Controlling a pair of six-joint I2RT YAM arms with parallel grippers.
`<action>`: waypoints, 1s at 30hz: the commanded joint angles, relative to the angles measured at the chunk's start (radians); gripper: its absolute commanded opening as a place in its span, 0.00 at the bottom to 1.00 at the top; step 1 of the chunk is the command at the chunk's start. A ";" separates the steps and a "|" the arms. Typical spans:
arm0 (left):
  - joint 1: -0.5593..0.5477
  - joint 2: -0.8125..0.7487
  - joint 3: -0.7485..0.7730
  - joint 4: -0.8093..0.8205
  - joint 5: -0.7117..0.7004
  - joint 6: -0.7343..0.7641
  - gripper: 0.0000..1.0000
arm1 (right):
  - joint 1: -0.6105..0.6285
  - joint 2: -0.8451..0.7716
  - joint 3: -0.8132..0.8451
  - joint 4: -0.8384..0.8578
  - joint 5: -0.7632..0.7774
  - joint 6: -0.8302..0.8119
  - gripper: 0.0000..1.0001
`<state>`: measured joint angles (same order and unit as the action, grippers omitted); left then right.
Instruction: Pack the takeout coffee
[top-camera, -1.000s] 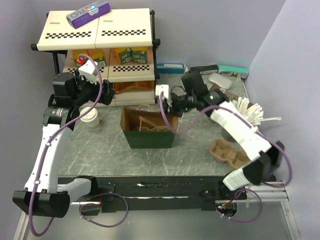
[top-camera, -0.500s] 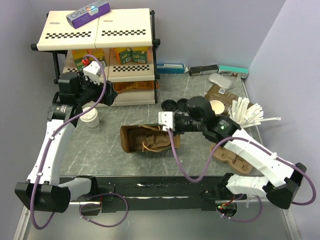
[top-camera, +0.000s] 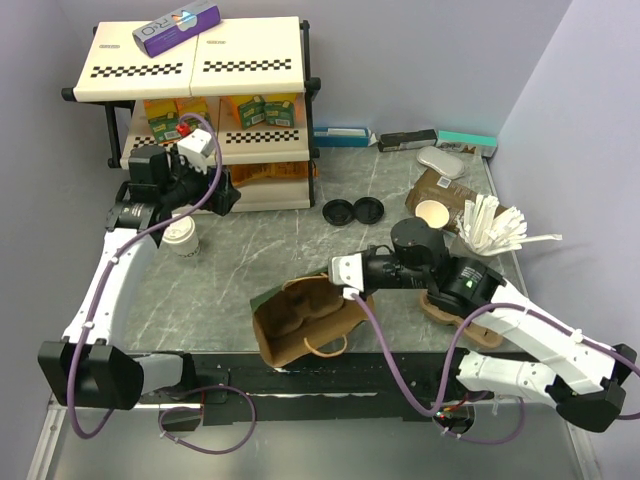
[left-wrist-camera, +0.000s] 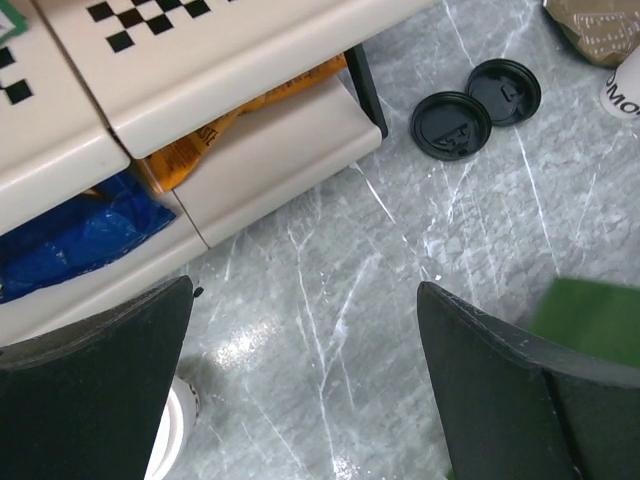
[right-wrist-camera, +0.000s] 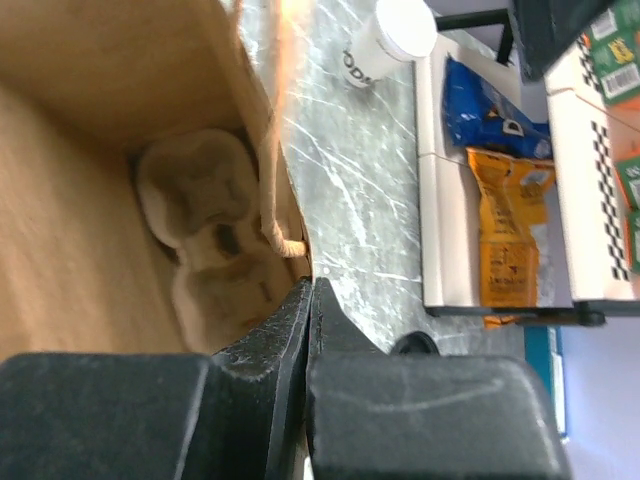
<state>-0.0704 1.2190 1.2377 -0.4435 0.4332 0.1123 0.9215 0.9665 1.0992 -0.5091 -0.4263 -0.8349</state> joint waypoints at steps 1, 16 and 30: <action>0.017 0.010 -0.004 0.043 0.030 0.035 0.99 | 0.036 -0.023 -0.015 0.014 0.030 0.026 0.00; 0.214 0.195 0.249 -0.588 -0.140 0.368 0.99 | -0.074 0.040 0.048 -0.042 0.057 0.175 0.00; 0.254 0.520 0.479 -0.659 -0.209 0.443 0.99 | -0.194 0.112 0.140 -0.138 0.009 0.198 0.00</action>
<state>0.1818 1.6917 1.6100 -1.0885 0.2634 0.5621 0.7364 1.0920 1.1954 -0.6331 -0.4068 -0.6510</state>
